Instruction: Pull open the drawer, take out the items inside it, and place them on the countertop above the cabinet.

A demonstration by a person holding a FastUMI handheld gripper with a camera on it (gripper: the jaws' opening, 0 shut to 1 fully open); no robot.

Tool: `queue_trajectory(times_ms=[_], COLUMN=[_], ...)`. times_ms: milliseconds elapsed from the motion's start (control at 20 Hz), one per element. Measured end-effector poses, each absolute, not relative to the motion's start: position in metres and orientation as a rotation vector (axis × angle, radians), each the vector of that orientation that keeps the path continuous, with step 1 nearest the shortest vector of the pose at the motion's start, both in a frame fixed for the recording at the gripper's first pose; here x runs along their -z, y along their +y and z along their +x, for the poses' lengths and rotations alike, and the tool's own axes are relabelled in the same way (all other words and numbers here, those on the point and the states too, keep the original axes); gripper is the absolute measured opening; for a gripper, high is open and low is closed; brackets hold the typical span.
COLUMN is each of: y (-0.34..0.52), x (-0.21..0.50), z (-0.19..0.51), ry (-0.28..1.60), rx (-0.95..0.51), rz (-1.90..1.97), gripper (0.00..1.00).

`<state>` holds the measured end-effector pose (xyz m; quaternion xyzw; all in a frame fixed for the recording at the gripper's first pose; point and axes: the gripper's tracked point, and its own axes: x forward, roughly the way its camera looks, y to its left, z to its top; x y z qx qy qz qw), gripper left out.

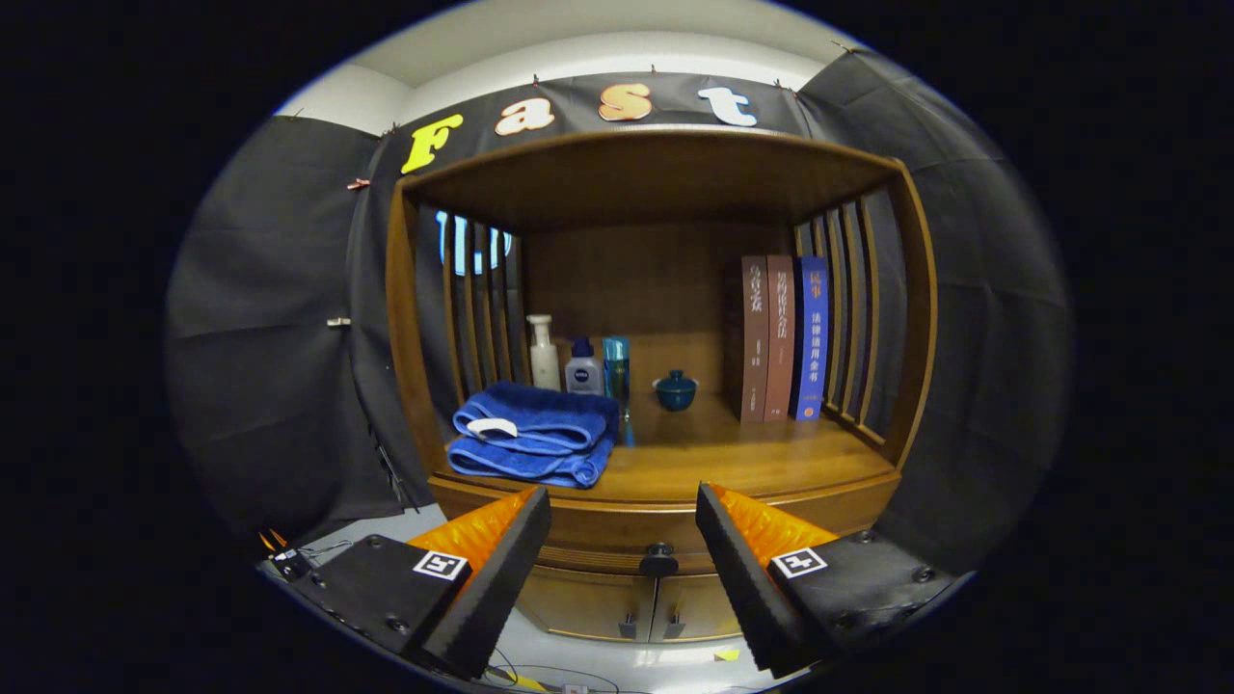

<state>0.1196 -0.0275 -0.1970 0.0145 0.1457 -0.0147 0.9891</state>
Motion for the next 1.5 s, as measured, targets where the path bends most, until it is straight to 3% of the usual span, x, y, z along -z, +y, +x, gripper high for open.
queue_trajectory(times_ms=[500, 800, 1150, 1300, 1500], y=[-0.056, -0.063, -0.07, -0.07, -0.069], x=[0.321, 0.374, 0.381, 0.381, 0.38], z=[0.172, 0.179, 0.177, 0.178, 0.176], ry=[0.465, 0.551, 0.565, 0.57, 0.576], rx=[0.081, 0.099, 0.109, 0.11, 0.103], rz=[0.079, 0.082, 0.053, 0.052, 0.052], gripper=[0.98, 0.9, 0.44, 0.33, 0.33])
